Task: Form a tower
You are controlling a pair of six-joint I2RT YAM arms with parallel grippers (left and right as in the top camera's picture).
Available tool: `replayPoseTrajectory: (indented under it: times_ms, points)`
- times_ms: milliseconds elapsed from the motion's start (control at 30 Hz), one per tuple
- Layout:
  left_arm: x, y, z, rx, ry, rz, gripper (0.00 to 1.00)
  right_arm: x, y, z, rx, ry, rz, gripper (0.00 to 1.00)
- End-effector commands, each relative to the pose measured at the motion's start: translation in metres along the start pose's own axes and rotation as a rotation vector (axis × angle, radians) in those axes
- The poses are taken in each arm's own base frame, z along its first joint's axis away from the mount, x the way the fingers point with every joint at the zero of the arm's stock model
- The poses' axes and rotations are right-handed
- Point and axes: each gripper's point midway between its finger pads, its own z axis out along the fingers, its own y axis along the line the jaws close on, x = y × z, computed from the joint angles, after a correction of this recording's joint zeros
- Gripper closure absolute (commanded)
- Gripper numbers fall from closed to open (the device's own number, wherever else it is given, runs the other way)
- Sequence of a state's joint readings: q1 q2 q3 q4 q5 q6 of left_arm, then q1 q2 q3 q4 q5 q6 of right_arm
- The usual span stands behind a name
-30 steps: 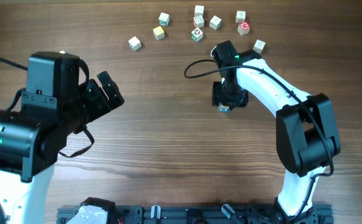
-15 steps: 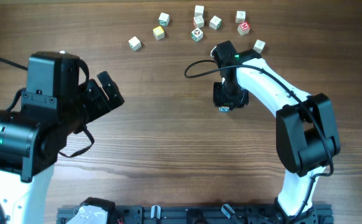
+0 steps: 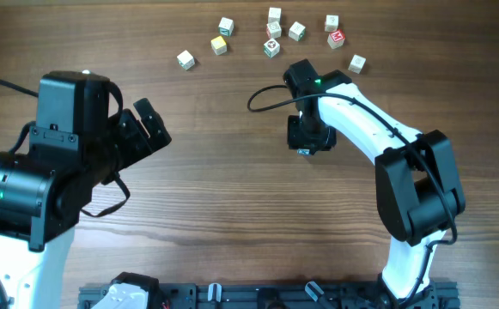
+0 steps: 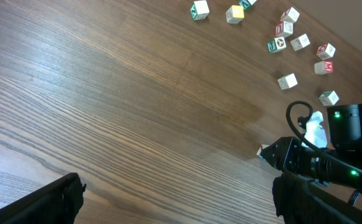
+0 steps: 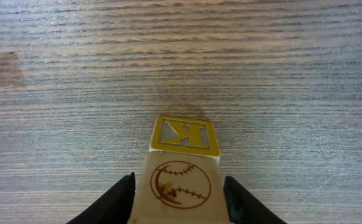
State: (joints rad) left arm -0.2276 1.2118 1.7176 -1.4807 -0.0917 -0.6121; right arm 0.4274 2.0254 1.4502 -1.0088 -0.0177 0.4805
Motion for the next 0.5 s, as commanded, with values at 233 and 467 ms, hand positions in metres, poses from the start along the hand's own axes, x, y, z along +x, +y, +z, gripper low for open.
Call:
replayPoseTrajectory:
  times_ms: [233, 467]
  points:
    - [-0.0014, 0.0004, -0.0005, -0.006, -0.01, 0.001, 0.0, -0.0141, 0.003, -0.0012, -0.001, -0.047, 0.147, 0.49]
    - [-0.0015, 0.0005, -0.0005, -0.006, -0.01, 0.001, 0.0, -0.017, -0.0001, -0.0006, 0.016, -0.064, 0.148, 0.5]
